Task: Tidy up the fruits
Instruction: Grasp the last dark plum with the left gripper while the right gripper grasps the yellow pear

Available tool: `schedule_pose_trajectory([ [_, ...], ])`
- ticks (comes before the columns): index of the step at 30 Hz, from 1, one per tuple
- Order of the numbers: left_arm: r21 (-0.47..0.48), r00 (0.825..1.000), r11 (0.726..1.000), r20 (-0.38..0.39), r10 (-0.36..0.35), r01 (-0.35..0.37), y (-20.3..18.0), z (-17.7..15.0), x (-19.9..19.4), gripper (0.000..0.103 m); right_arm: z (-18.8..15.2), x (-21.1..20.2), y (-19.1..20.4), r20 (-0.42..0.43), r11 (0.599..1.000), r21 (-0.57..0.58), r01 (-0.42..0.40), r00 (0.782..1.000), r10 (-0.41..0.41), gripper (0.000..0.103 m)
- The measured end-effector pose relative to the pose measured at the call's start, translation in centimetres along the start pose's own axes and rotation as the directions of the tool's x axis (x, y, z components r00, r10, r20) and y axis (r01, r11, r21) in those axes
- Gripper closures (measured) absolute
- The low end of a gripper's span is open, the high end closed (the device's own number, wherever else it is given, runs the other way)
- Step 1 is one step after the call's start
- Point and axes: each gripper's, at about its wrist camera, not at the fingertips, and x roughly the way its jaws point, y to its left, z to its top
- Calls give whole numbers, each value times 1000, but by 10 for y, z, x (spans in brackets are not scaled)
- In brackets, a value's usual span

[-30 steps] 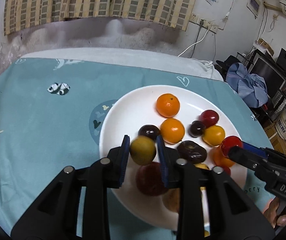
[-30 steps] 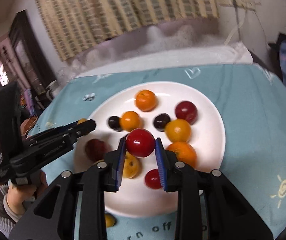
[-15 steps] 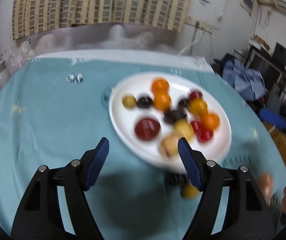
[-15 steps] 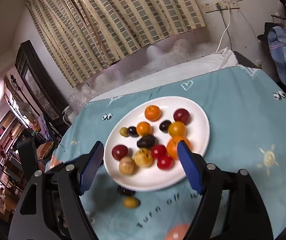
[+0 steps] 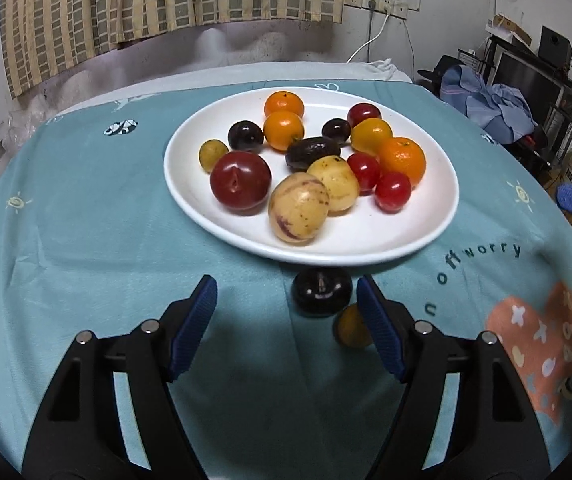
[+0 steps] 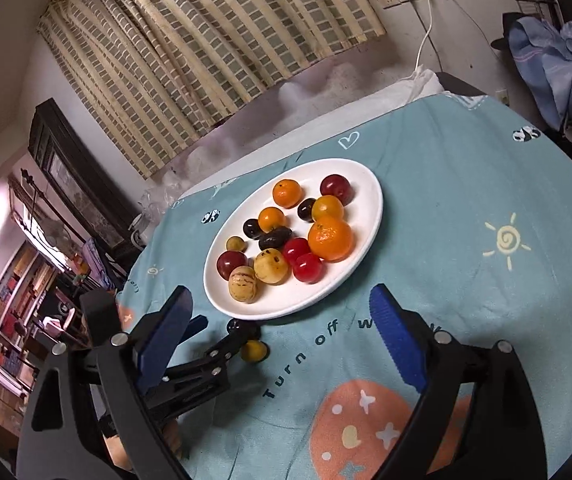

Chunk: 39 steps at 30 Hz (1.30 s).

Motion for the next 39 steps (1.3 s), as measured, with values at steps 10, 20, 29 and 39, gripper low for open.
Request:
schedule_pose_trajectory([
  [10,-25,999,999,-3,45,-46,24,-4,-7,17,-4,7,-1,-28,1000,-9,16,999,-17,13],
  [20,-81,1000,997,22,13,-12,46,-15,-24,19,-7,9,3,-26,999,-44,27,999,-29,13],
  [29,23,996,996,11,86,-86,21,-11,-9,20,-9,16,5,-41,997,-61,37,998,-40,13],
  [39,4,999,1000,-42,-26,26,22,-4,10,57,-15,25,9,-61,994,-96,54,996,-60,13],
])
